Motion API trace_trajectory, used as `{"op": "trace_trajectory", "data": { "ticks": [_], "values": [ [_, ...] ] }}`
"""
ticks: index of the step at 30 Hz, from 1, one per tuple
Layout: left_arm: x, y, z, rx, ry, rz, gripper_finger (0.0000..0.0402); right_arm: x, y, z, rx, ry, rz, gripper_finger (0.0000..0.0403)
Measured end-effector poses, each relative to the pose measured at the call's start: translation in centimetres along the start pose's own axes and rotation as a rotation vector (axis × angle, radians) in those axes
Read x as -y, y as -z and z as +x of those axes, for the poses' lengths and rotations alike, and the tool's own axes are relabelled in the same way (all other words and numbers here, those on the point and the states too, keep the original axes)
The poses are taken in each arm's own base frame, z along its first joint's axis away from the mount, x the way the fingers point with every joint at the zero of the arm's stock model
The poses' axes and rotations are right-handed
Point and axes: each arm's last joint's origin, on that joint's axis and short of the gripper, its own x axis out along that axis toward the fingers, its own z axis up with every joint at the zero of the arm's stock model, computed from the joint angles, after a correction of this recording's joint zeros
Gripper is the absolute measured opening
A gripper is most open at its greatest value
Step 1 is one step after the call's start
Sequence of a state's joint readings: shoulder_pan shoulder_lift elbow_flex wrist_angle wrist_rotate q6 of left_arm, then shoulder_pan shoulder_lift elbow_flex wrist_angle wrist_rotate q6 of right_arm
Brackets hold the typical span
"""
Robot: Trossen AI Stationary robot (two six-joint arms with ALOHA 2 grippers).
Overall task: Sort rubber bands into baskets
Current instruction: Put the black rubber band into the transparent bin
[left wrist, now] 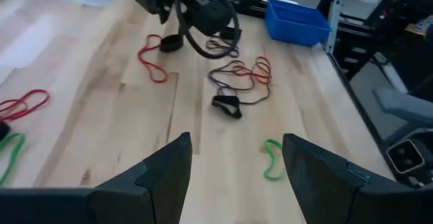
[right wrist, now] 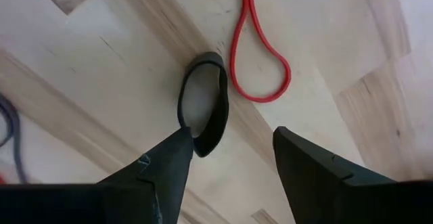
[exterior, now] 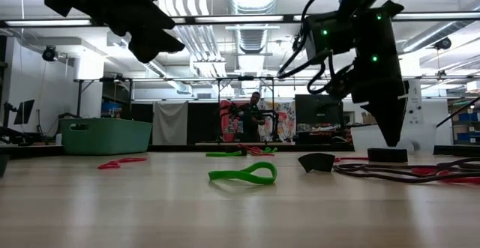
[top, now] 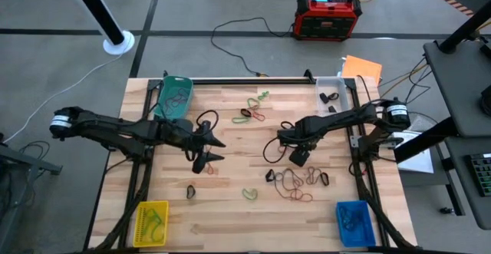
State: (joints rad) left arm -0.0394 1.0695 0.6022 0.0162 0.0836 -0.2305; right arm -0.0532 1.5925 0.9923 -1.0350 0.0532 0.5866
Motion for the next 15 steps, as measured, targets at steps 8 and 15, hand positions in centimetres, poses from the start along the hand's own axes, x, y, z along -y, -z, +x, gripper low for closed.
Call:
{"op": "trace_trajectory", "data": {
  "ticks": [8,15],
  "values": [
    [0.0,0.0,0.0,0.003,-0.023,-0.018,0.0215,-0.1,-0.1,0.6,0.019,-0.014,-0.014,0.0201],
    [0.0,0.0,0.0,0.003,-0.023,-0.026,0.0215,-0.5,-0.6,1.6,0.035,-0.023,-0.04,0.0177]
  ]
}}
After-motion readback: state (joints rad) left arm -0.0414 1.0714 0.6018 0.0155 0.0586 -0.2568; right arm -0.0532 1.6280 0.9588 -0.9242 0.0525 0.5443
